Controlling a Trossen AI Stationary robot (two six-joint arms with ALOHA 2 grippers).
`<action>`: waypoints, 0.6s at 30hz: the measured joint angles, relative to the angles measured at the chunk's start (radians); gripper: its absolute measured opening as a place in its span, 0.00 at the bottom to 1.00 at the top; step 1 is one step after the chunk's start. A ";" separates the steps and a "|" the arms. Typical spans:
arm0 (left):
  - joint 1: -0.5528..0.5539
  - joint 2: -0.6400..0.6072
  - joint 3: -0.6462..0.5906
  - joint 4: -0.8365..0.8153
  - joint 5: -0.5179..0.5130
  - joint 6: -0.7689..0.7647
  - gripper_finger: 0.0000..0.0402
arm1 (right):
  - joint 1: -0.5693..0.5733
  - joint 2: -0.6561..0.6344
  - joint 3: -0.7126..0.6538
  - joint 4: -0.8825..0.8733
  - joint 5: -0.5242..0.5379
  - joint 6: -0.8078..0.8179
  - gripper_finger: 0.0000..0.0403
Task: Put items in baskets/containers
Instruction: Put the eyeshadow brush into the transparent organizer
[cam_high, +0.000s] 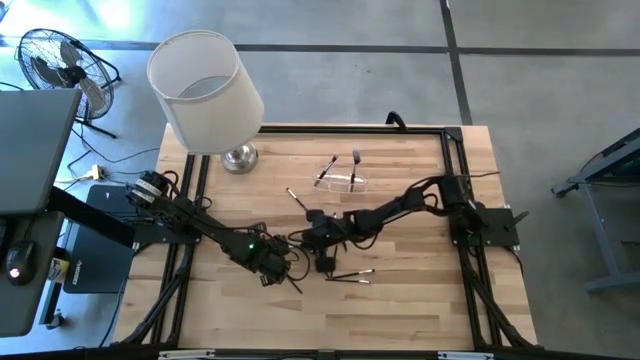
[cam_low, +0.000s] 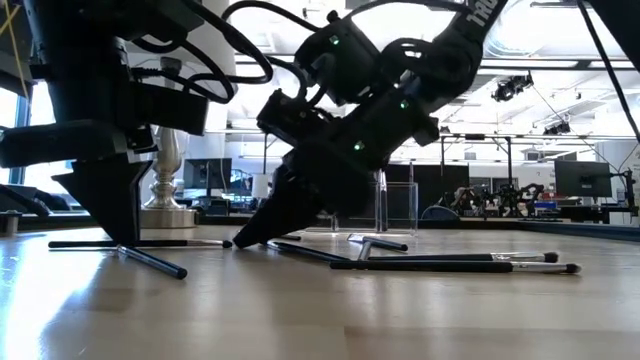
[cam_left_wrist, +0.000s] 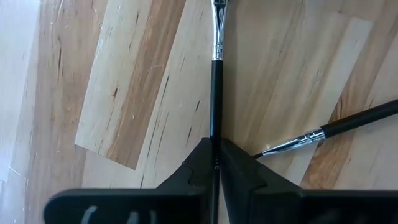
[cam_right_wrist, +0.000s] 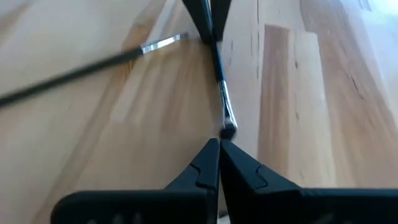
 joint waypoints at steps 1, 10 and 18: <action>0.000 0.000 0.000 0.000 0.001 0.000 0.03 | 0.000 -0.008 0.000 -0.004 0.000 -0.002 0.02; 0.000 0.000 0.000 0.004 0.007 0.003 0.02 | 0.004 -0.007 0.000 -0.012 0.005 -0.004 0.17; 0.000 0.000 -0.001 0.019 0.004 0.003 0.02 | 0.006 0.006 0.002 0.033 0.026 -0.004 0.36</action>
